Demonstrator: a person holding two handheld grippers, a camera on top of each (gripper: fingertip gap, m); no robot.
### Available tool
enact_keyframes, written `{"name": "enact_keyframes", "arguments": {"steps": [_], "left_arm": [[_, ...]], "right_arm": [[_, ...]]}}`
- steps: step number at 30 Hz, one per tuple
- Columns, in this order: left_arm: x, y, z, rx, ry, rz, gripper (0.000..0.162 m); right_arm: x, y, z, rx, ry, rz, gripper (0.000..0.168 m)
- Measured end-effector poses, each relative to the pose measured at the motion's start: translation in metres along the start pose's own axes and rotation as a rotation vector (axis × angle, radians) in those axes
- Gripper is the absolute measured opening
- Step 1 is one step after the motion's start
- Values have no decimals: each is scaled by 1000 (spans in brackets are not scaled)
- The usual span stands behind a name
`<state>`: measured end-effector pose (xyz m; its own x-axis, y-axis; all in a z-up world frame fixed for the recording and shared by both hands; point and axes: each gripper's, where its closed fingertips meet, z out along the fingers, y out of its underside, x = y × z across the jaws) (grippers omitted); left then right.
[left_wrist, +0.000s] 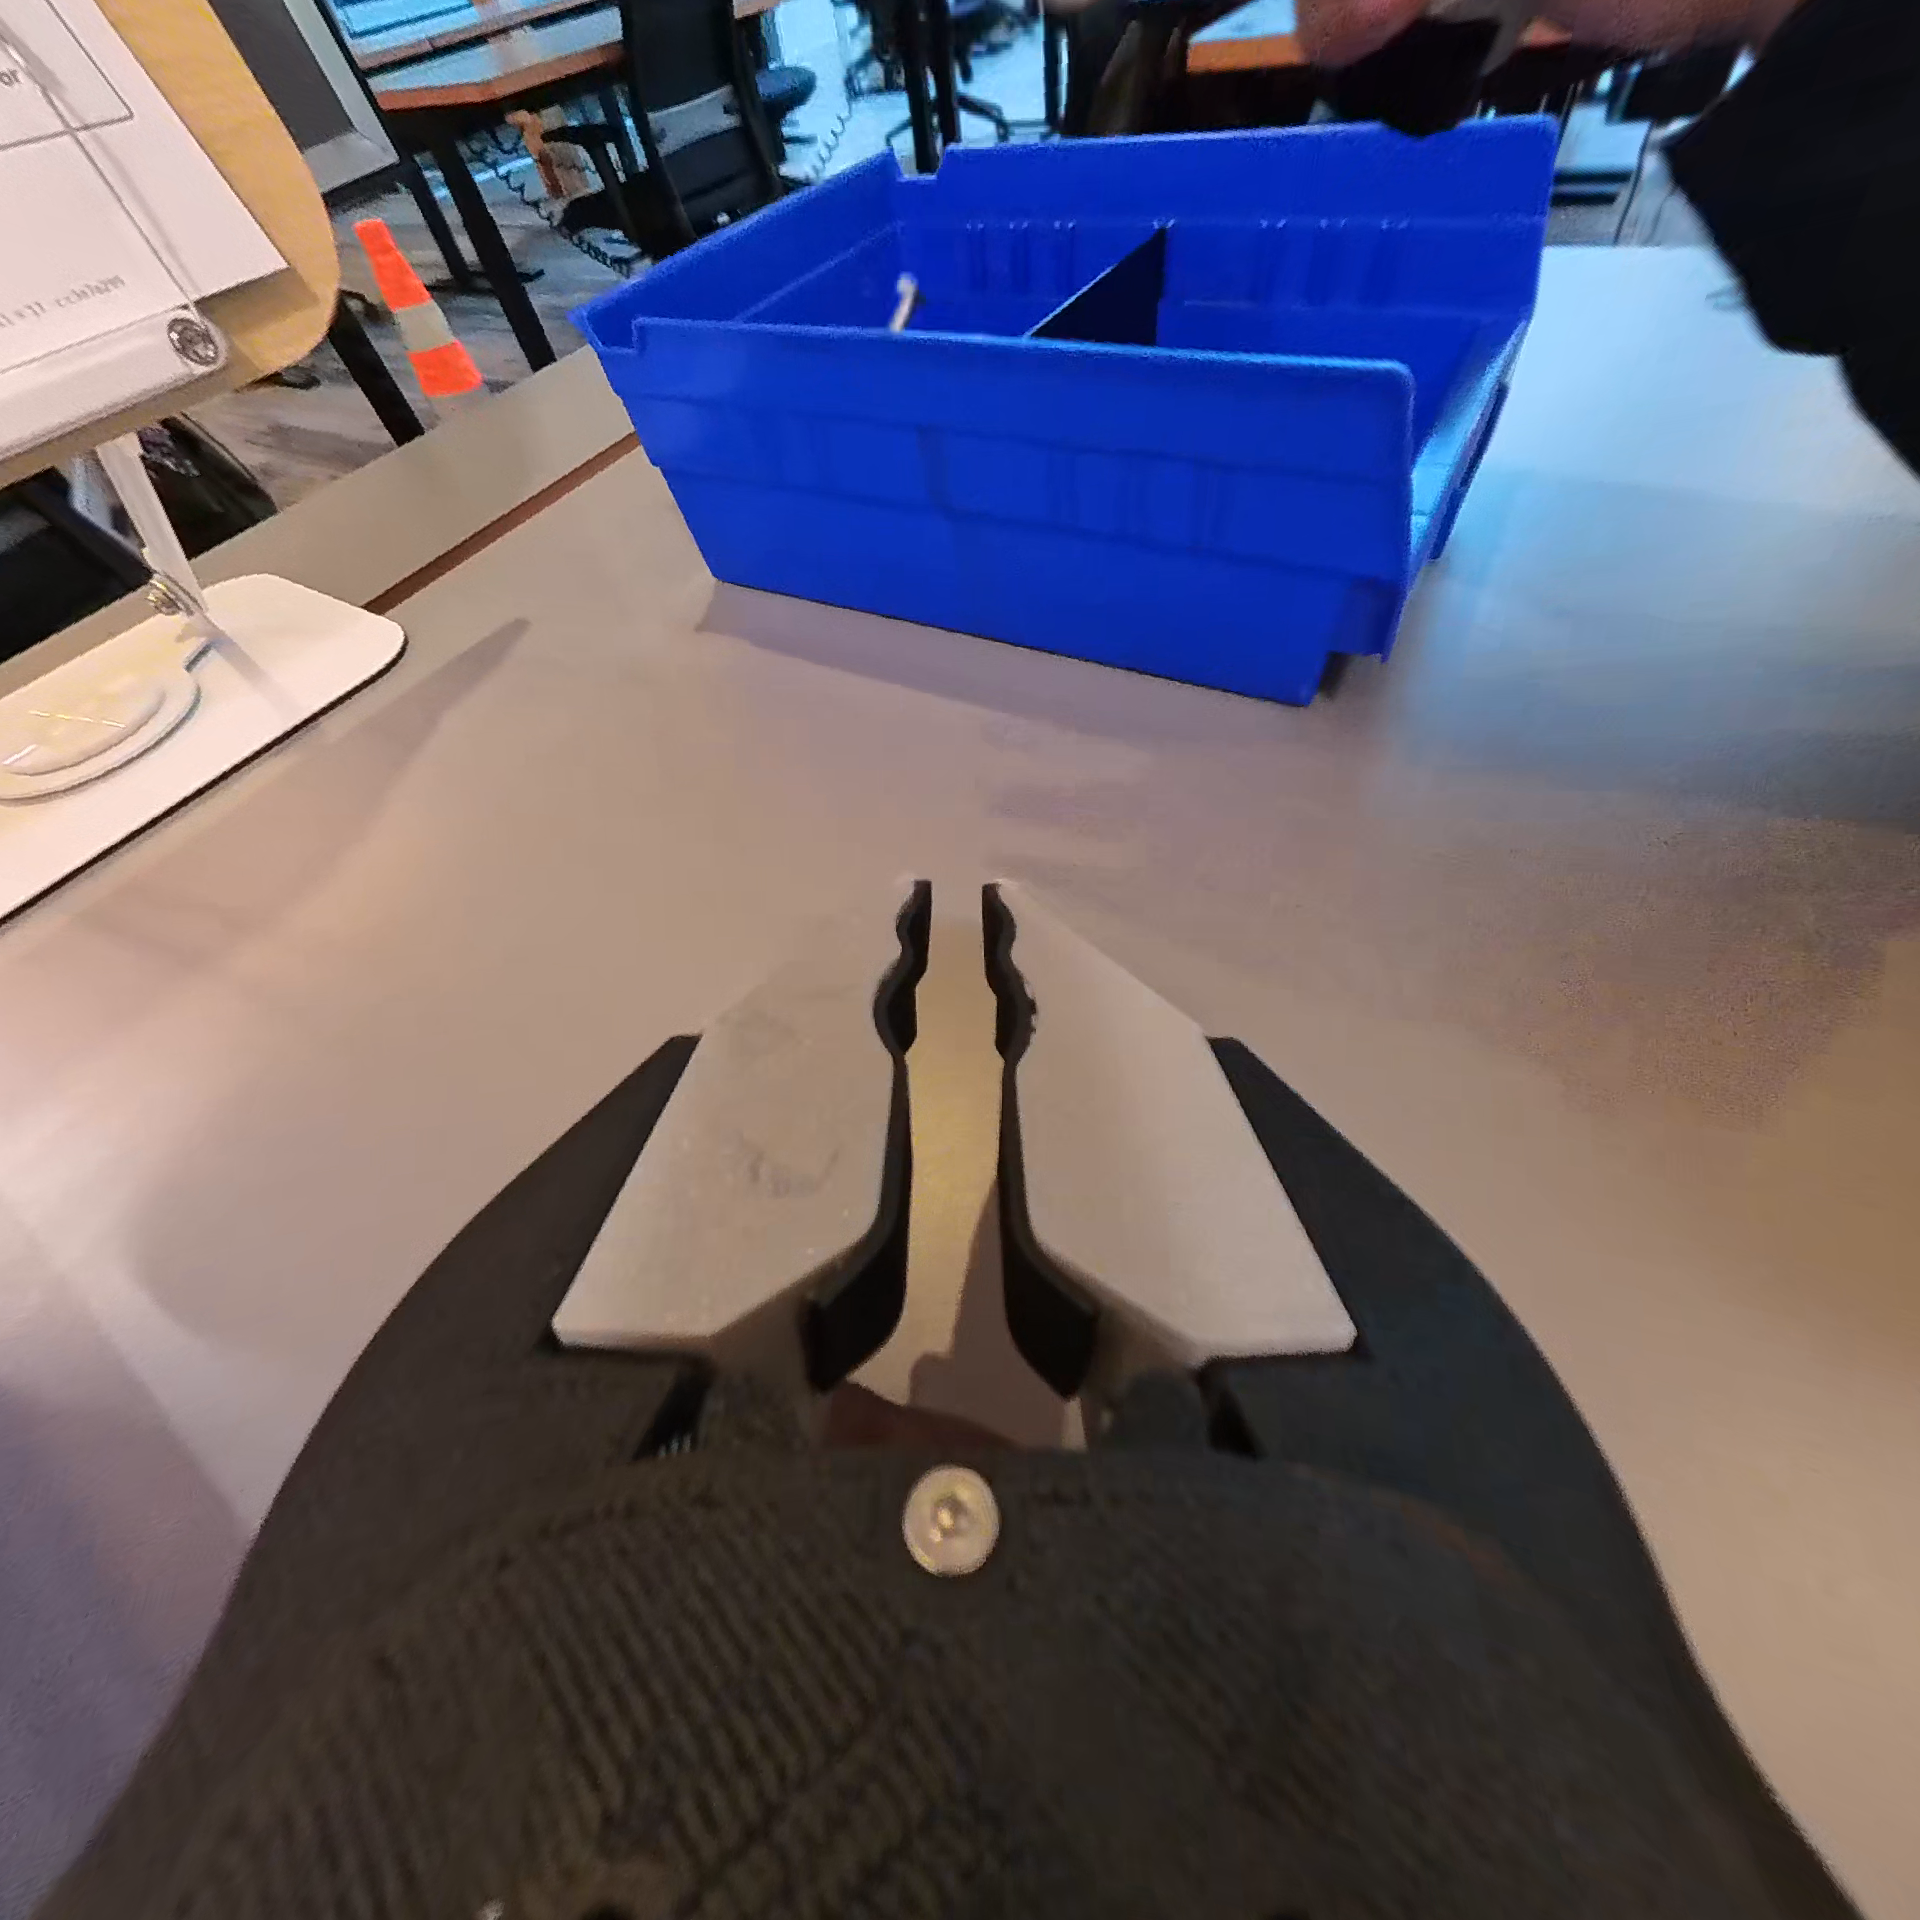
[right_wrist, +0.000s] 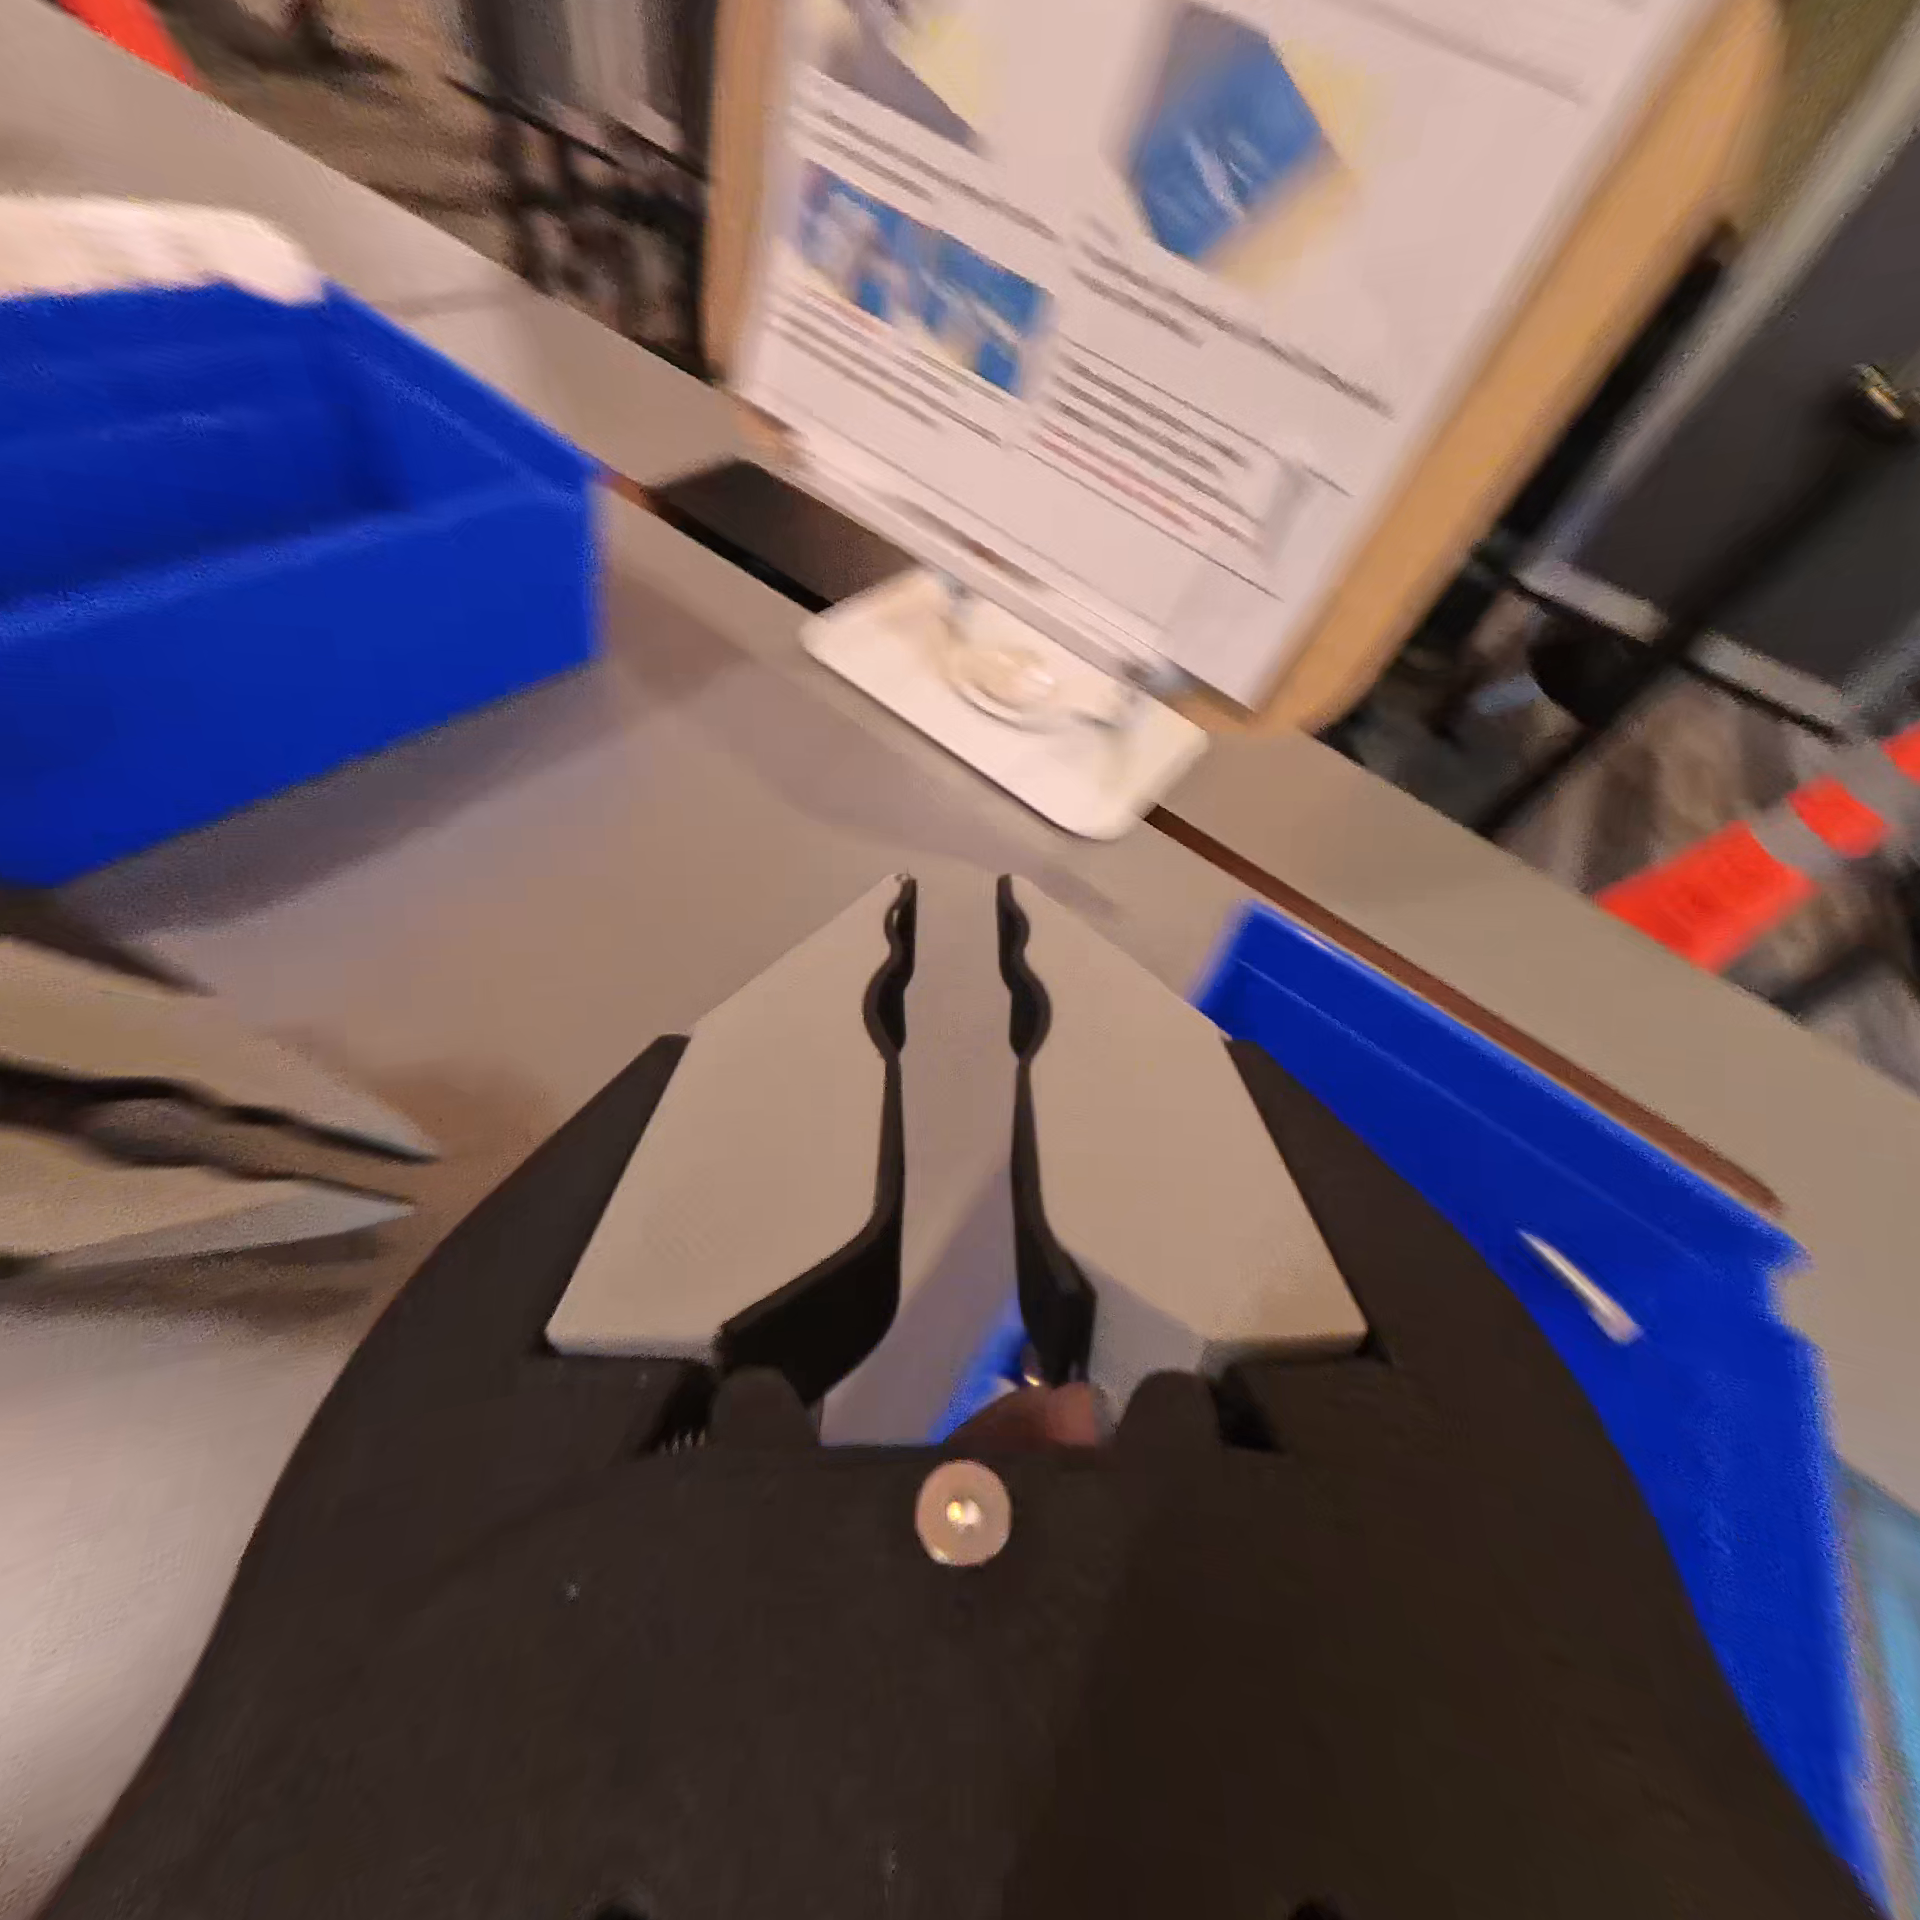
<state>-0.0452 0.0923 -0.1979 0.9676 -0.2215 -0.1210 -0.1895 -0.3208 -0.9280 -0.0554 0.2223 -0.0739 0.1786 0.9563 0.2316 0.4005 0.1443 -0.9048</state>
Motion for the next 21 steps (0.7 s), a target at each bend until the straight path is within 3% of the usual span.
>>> {"name": "enact_keyframes", "arguments": {"steps": [5,9,12,16,21], "left_arm": [[-2,5,2,-21,-6,7,8],[0,0,-6,13,18,-39,8],[16,4,-15,-2,110,-153,13],[14,-21,-66,83,108,-185,16],[-79,-67,-159,208,-125,-239,10]], "right_arm": [[-105,-25,-4,158,-161,-96,8],[-126,-29,10,345,-165,2,6],[-127,-15,26,370,-171,22,6],[-128,-2,32,347,-184,-16,8],[-126,3,33,328,-168,-32,10]]}}
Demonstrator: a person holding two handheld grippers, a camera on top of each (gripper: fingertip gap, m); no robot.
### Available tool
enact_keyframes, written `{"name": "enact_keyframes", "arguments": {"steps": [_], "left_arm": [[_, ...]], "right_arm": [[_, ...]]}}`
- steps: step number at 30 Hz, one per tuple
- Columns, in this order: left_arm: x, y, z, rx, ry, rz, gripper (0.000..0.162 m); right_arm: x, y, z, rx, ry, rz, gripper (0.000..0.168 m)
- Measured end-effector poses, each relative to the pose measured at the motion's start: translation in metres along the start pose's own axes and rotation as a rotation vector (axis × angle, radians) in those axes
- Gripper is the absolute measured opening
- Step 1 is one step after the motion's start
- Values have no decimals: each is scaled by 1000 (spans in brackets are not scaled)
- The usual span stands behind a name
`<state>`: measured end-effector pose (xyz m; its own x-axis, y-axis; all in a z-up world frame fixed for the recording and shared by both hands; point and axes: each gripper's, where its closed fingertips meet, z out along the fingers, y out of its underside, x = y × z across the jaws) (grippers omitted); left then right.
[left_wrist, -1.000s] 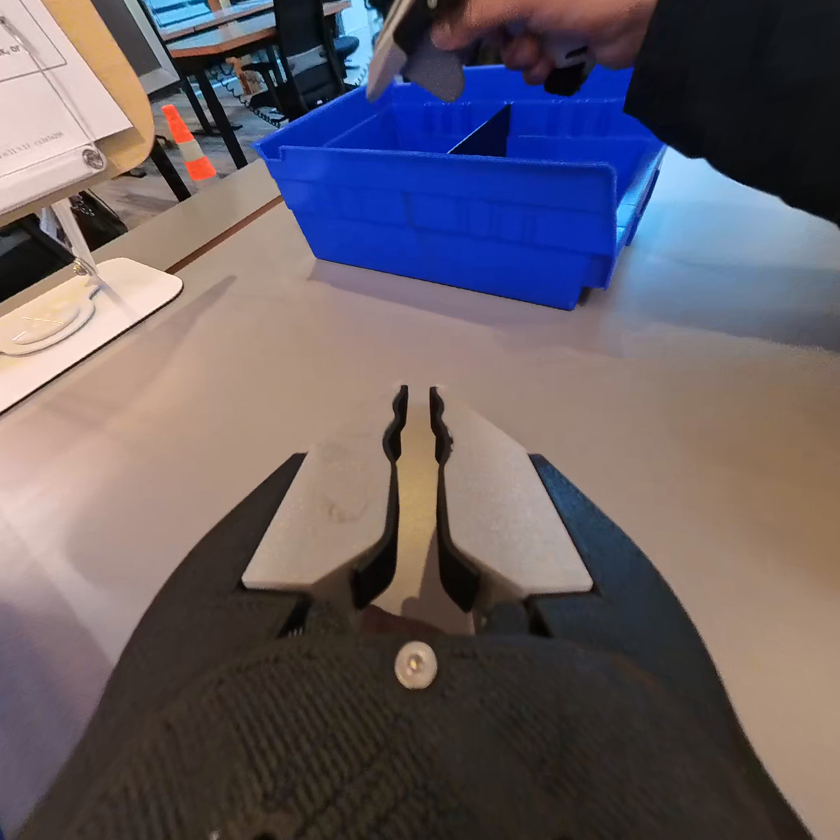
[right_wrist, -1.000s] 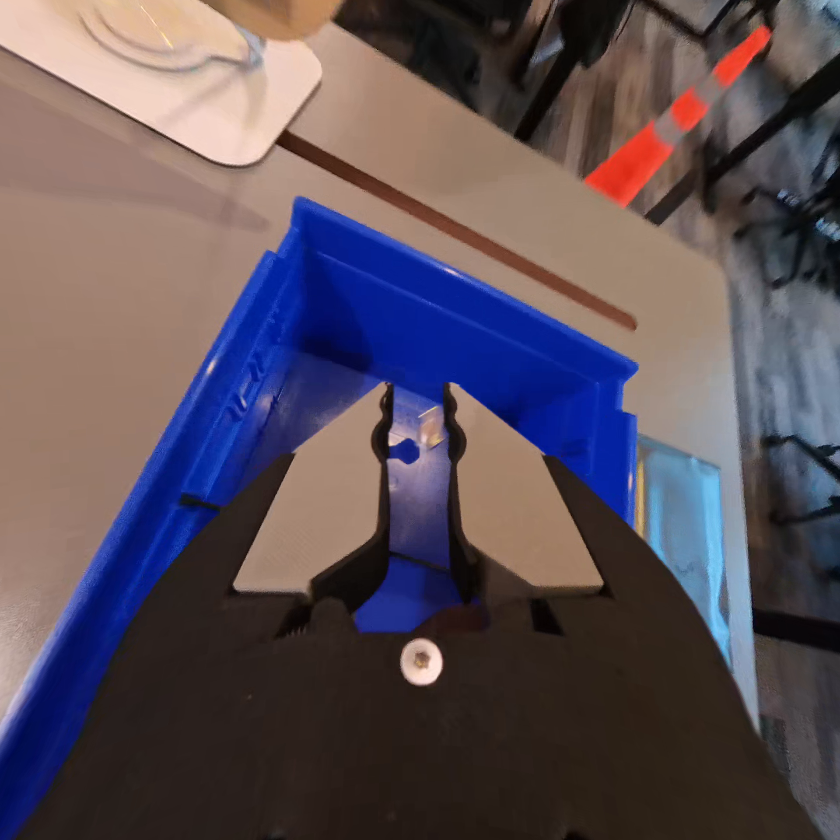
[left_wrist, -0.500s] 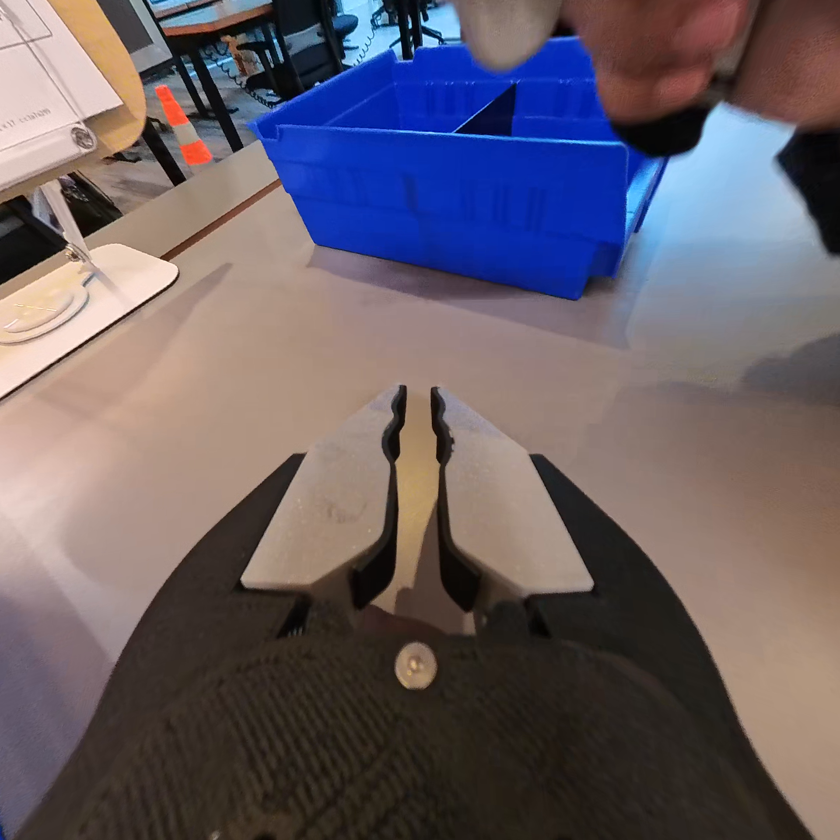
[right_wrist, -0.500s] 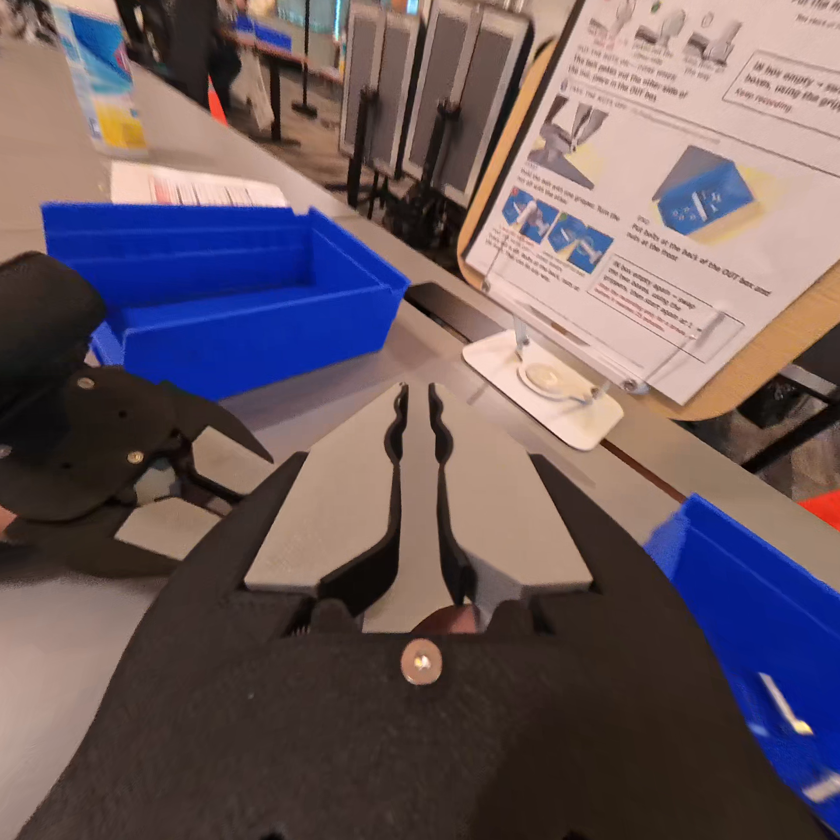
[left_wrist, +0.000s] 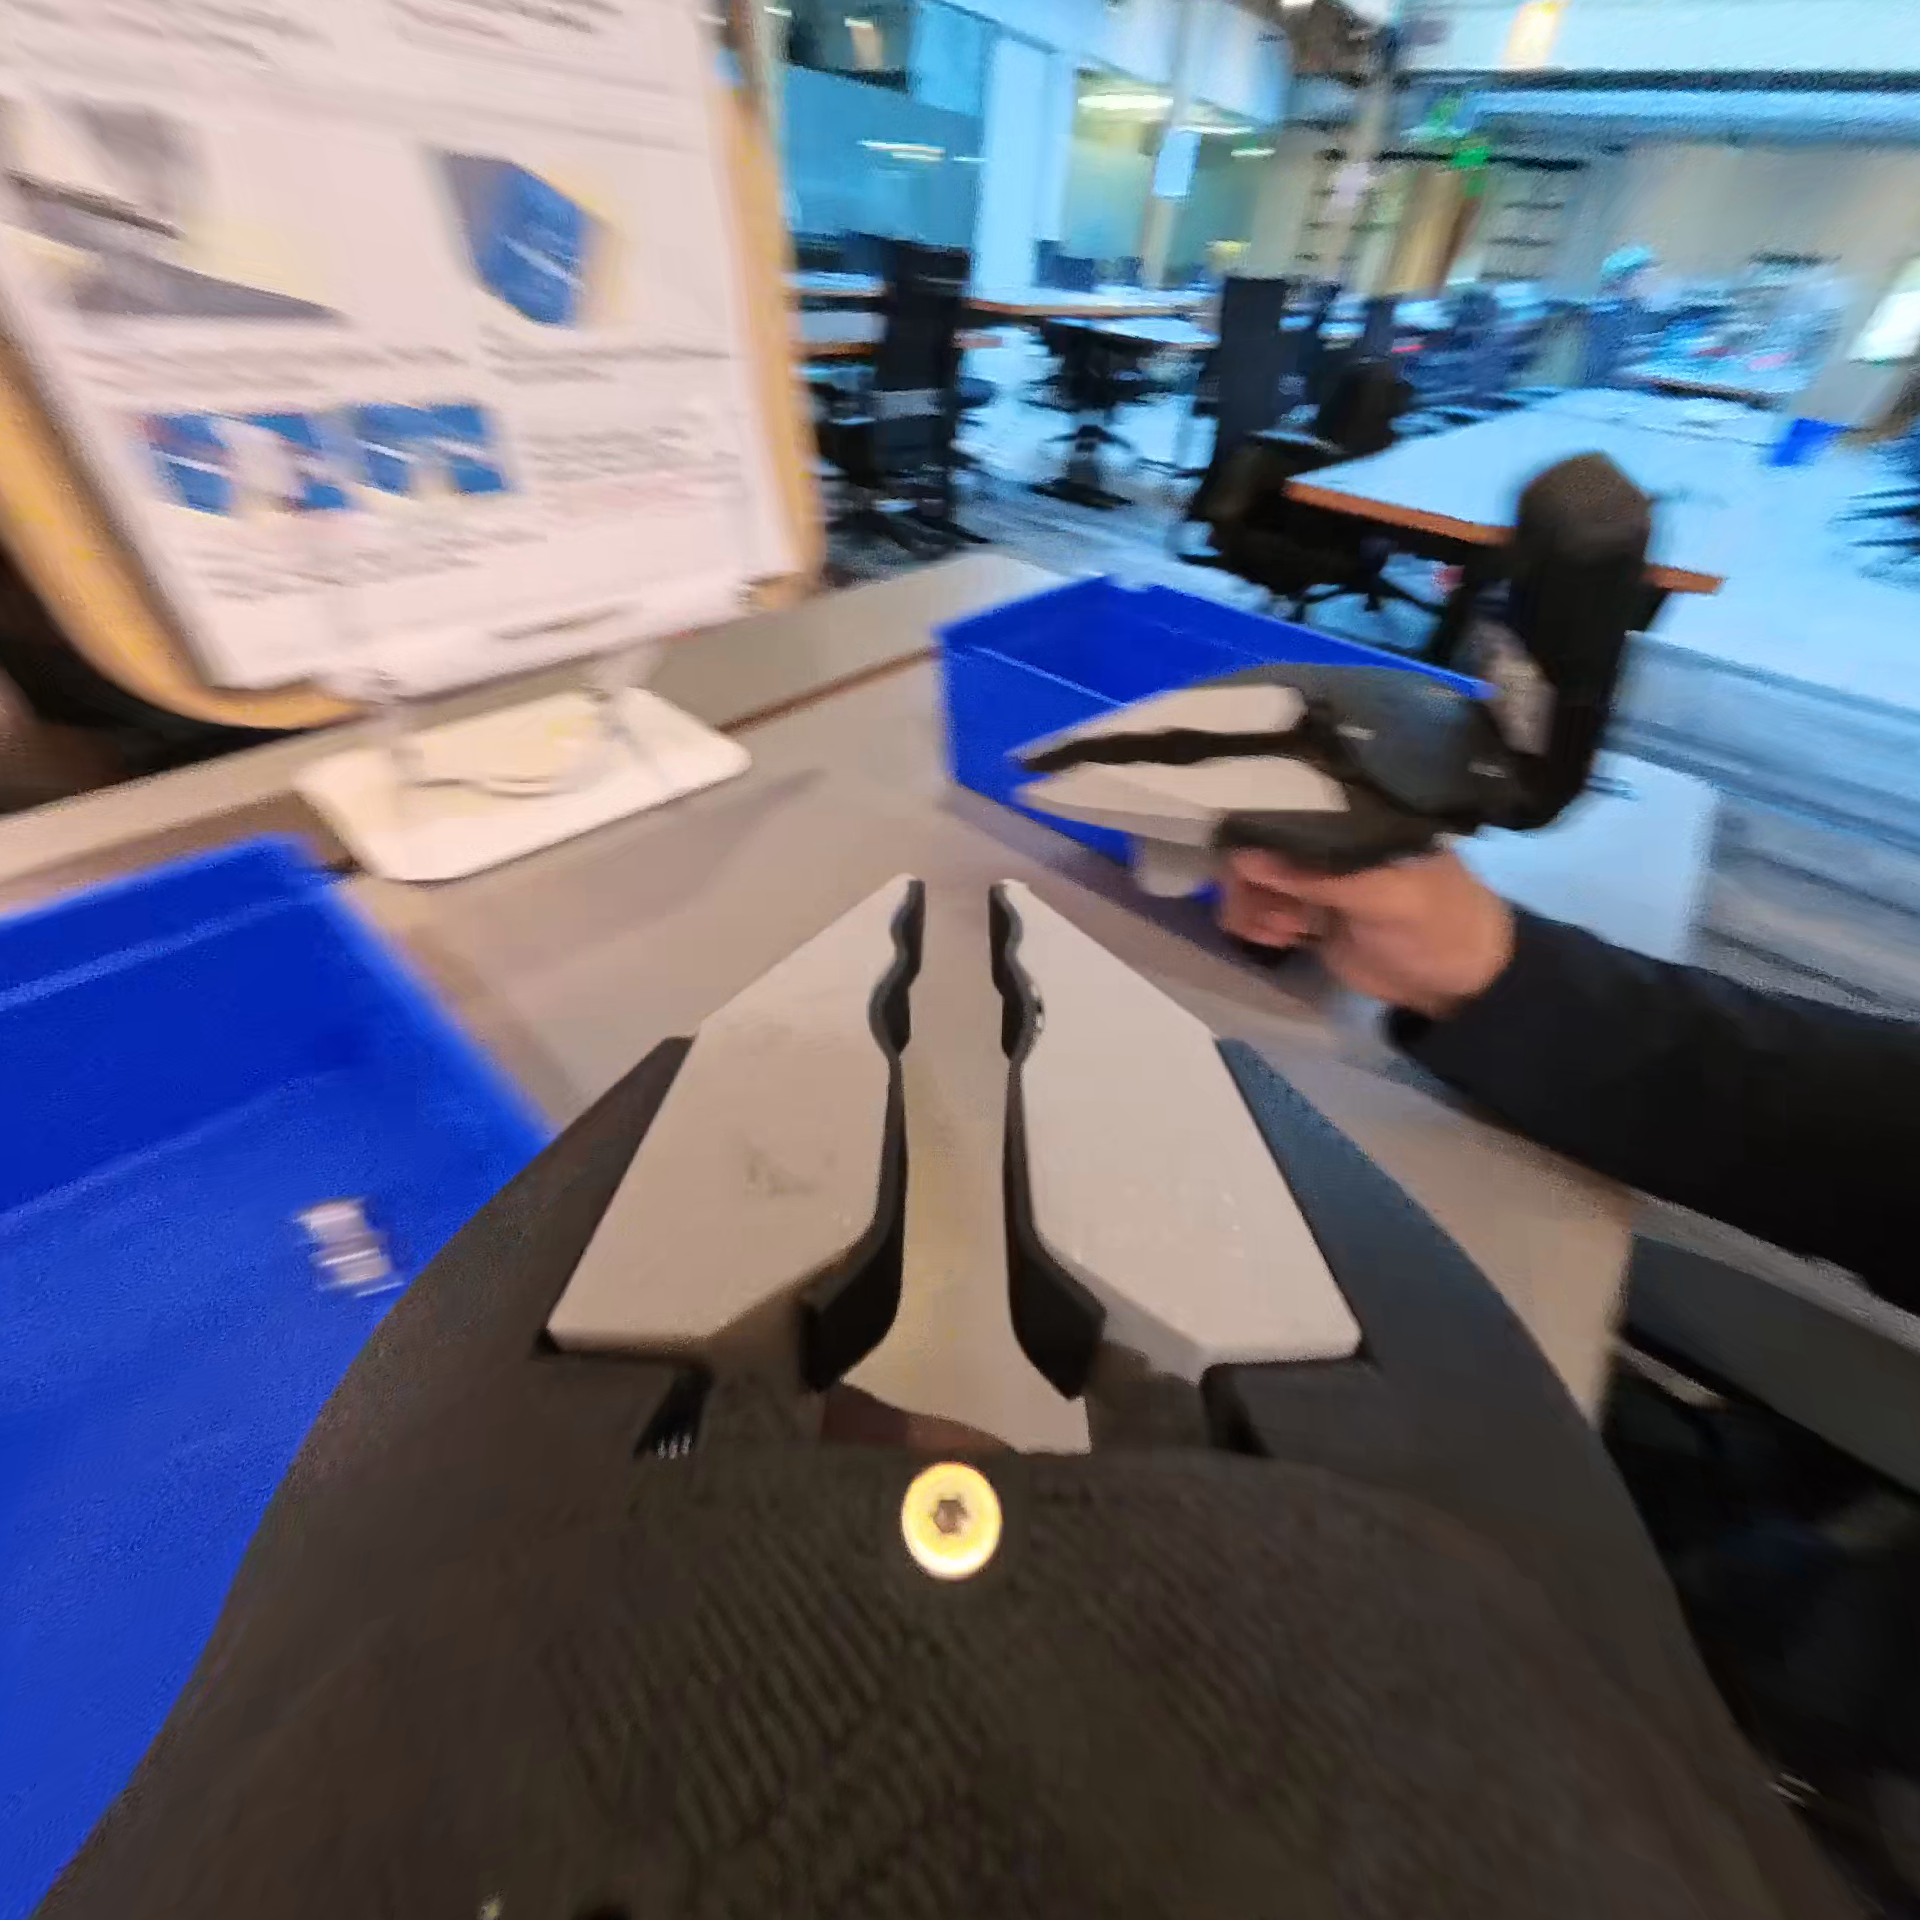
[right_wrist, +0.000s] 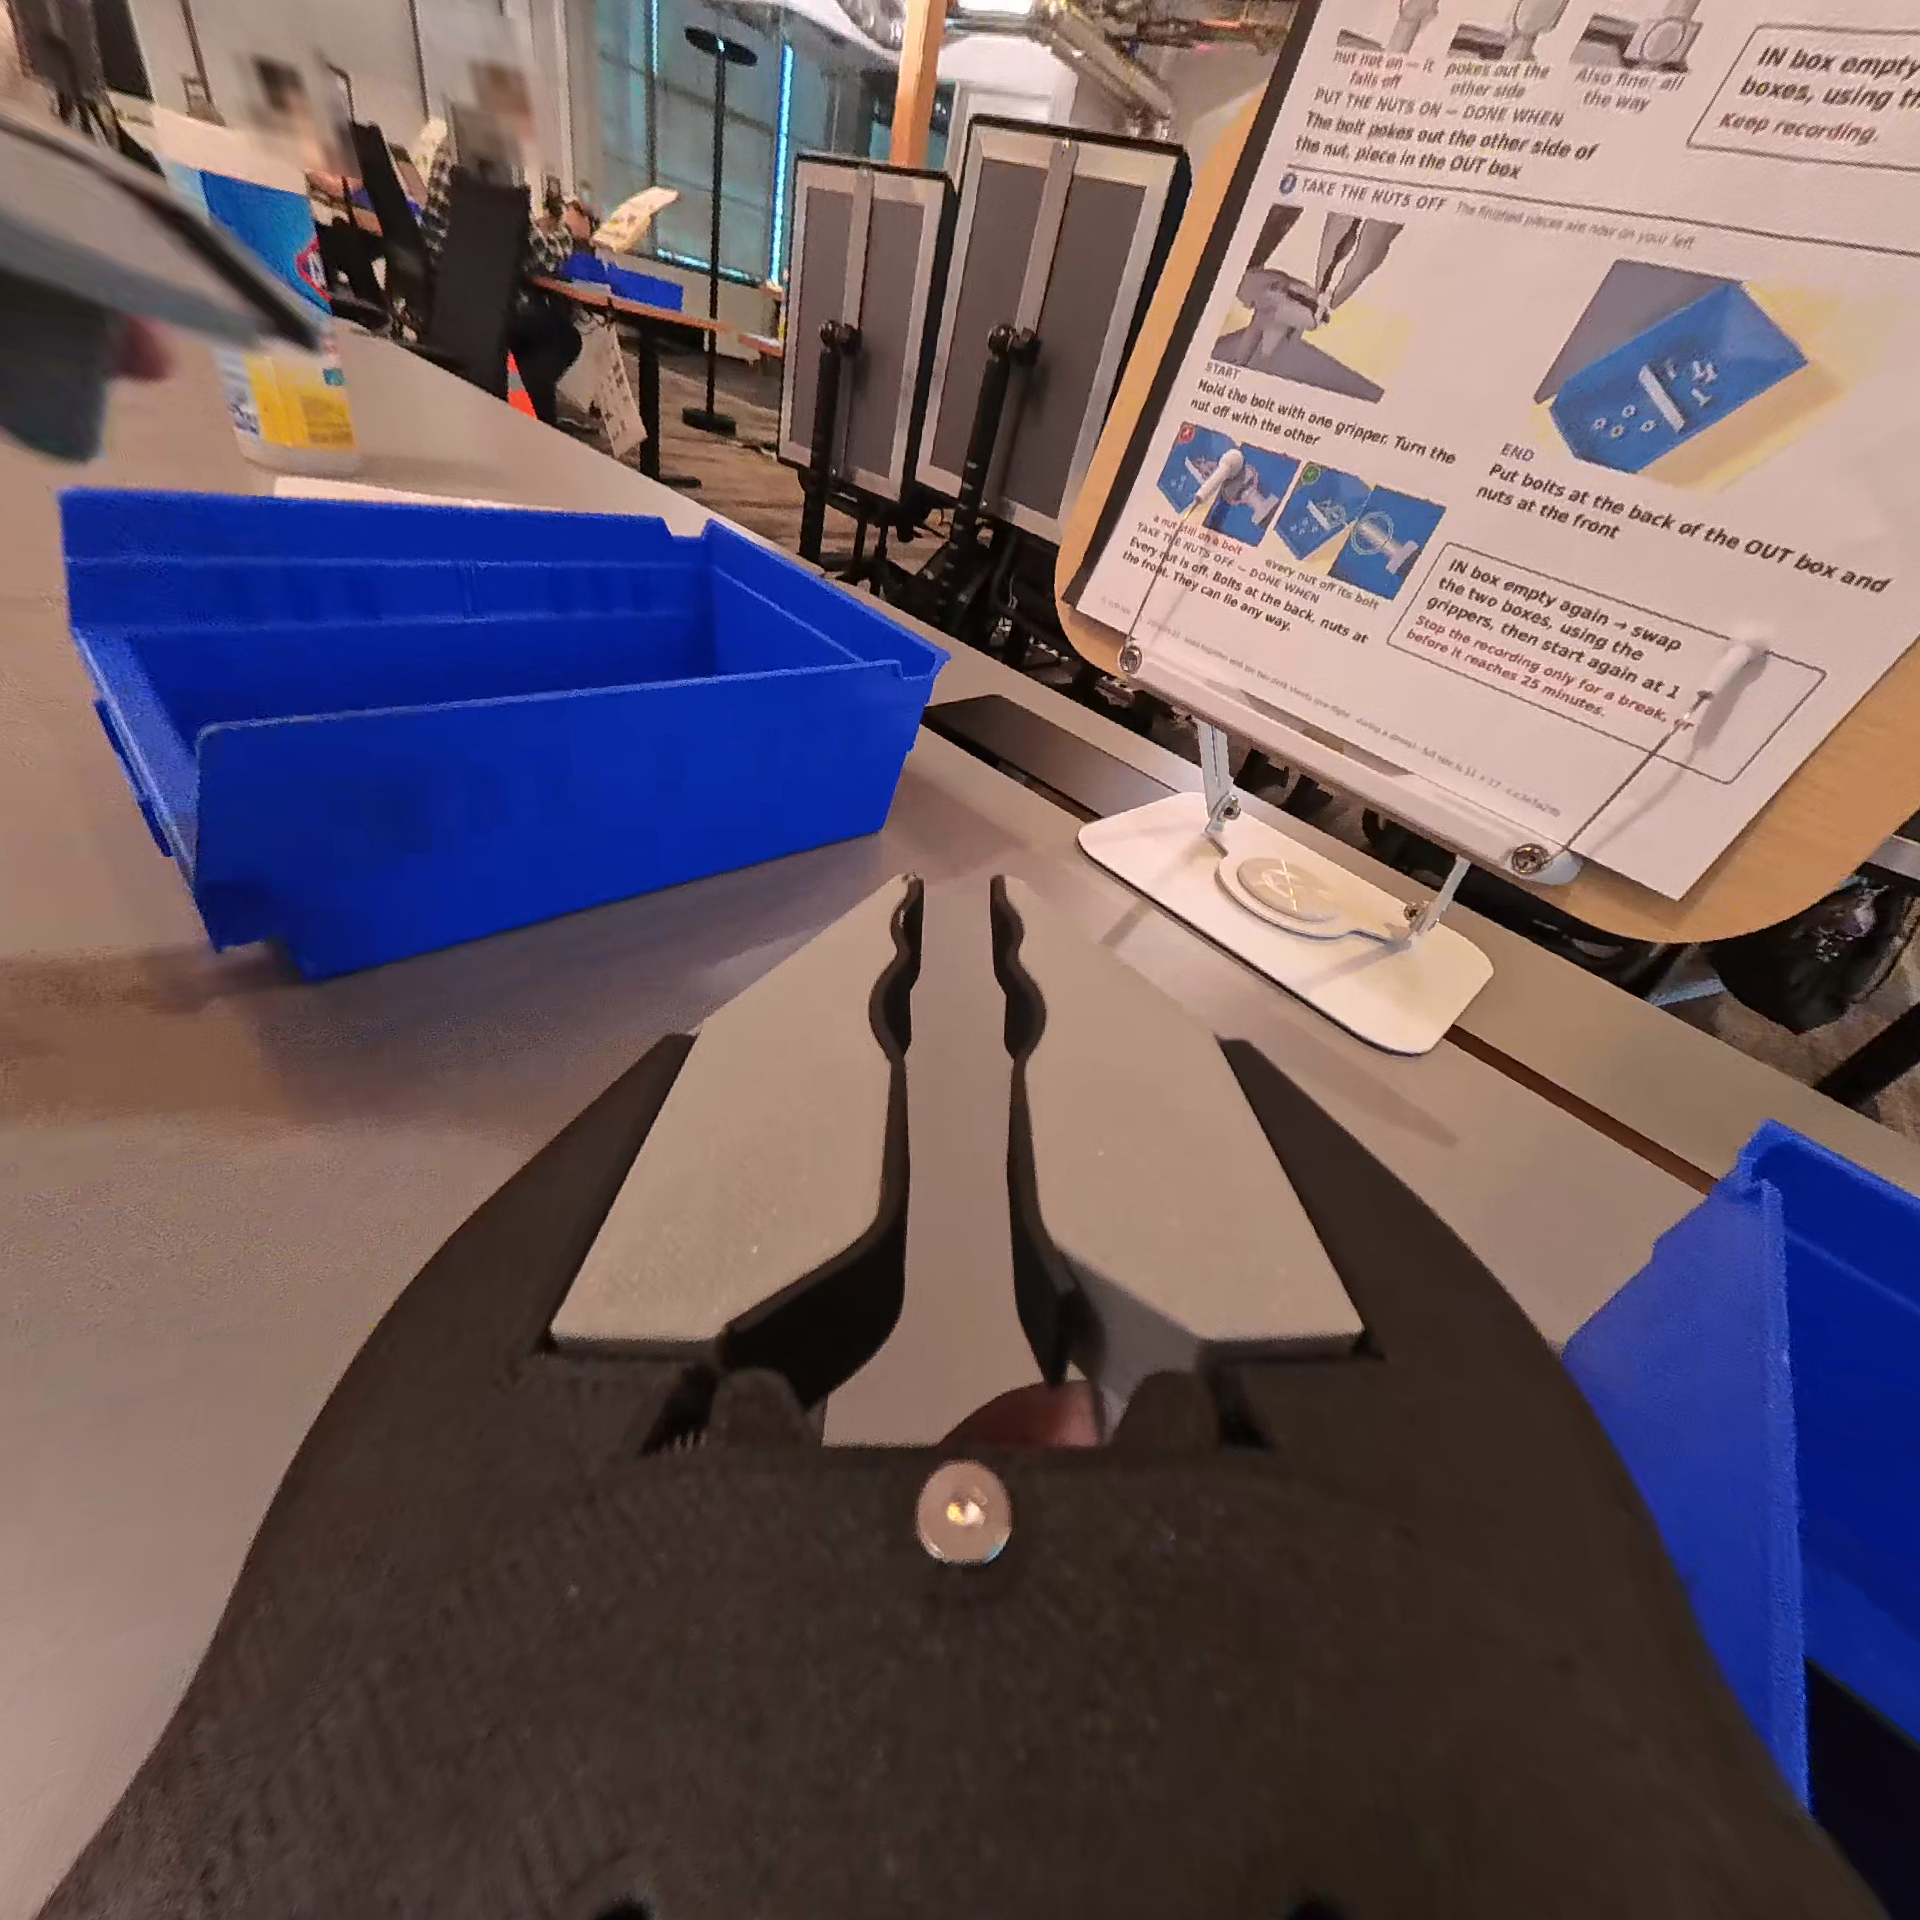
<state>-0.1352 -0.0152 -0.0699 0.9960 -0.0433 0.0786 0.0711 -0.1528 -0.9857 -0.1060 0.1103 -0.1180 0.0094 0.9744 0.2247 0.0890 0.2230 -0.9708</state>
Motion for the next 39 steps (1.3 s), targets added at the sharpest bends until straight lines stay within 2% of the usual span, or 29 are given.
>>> {"name": "enact_keyframes", "arguments": {"steps": [2,3,6,9,14,15,16,19,21,25,27,29,31,34,37,39], "left_arm": [[-64,-3,-13,-66,-183,39,10],[-96,8,-14,-143,-261,47,11],[-164,63,-2,-384,-358,-83,26],[-201,108,19,-533,-417,-155,26],[-221,157,43,-740,-446,-166,26],[-220,169,45,-788,-426,-169,21],[-221,169,49,-772,-422,-168,15],[-234,167,44,-798,-467,-123,13],[-241,154,40,-740,-503,-99,13],[-213,77,42,-383,-381,-134,12],[-169,35,42,-236,-227,-78,12],[-119,13,41,-182,-105,8,12],[-71,7,45,-182,-20,167,12],[-17,21,56,-243,39,402,12],[21,34,67,-268,104,519,12],[29,43,74,-303,79,601,12]], "right_arm": [[-1,-3,-2,7,-3,6,10],[-2,-4,-2,12,-4,4,10],[-3,-2,-3,6,4,-15,10],[-2,1,-2,-7,13,-26,11],[2,0,-4,-4,21,-14,11],[3,-1,-4,0,22,-10,11],[5,-1,-5,4,24,-5,11],[6,-1,-6,2,18,9,11],[4,1,-5,-10,-5,19,10],[-14,7,-1,-45,-126,76,10],[-23,7,-1,-54,-196,114,12],[-33,3,-3,-39,-286,171,14],[-46,-5,-8,-20,-408,264,14],[-52,-16,-14,14,-501,381,16],[-55,-22,-19,20,-559,447,21],[-58,-21,-19,4,-587,483,24]]}}
